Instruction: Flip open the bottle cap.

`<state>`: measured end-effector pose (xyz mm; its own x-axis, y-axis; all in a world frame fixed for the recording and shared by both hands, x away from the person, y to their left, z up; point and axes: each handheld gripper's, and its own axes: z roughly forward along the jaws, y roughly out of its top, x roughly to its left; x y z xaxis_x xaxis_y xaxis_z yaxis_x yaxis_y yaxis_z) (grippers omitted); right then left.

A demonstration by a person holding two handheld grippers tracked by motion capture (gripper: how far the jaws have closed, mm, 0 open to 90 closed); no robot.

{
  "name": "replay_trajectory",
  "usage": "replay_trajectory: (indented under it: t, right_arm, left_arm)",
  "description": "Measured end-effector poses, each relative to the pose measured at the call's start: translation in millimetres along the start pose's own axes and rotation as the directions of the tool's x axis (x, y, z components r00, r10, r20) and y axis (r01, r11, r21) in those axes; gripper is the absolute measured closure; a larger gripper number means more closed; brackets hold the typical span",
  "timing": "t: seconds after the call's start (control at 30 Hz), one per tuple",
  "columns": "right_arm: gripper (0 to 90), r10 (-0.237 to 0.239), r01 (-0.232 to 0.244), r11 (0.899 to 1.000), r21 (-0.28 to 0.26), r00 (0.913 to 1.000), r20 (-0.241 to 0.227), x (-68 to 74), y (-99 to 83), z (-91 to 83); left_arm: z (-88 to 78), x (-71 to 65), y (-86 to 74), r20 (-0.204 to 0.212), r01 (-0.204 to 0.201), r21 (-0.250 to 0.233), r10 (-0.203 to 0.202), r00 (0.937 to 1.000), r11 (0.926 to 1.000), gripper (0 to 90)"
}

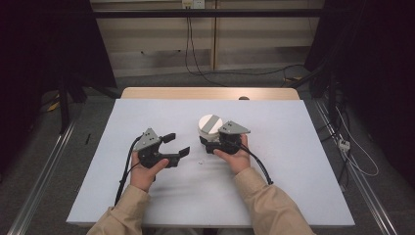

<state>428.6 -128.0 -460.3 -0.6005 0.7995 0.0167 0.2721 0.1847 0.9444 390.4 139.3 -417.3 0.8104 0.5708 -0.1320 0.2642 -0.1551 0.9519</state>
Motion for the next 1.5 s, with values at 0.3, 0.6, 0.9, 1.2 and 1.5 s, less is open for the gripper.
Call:
replay_trajectory:
  t: [0.3, 0.6, 0.9, 1.2, 1.5]
  right_arm:
    - [18.7, 0.001, -0.001, 1.000, 0.002, 1.0000, 0.001, 0.2, 0.0, -0.1]
    - [18.7, 0.000, 0.000, 1.000, 0.001, 1.0000, 0.002, 0.3, -0.1, 0.0]
    - [18.7, 0.000, 0.000, 1.000, 0.002, 1.0000, 0.002, 0.3, -0.1, 0.0]
    - [18.7, 0.001, -0.001, 1.000, 0.002, 1.0000, 0.002, 0.3, -0.2, 0.2]
    - [18.7, 0.002, -0.002, 1.000, 0.002, 1.0000, 0.002, 0.2, -0.3, 0.2]
  left_arm:
    - [9.5, -3.6, 5.9, 0.012, 0.004, 0.013, -0.004, 0.9999, 0.9999, 32.4]
    - [16.7, -1.3, 8.4, 0.000, 0.013, 0.037, -0.013, 0.9999, 0.9992, 41.8]
    - [23.4, -0.3, 13.0, 0.008, 0.025, 0.044, -0.025, 0.9997, 0.9987, 51.3]
    - [28.5, 0.3, 15.9, 0.006, 0.034, 0.050, -0.034, 0.9994, 0.9982, 59.3]
    - [36.0, -1.9, 20.4, 0.017, 0.024, 0.060, -0.025, 0.9995, 0.9979, 62.2]
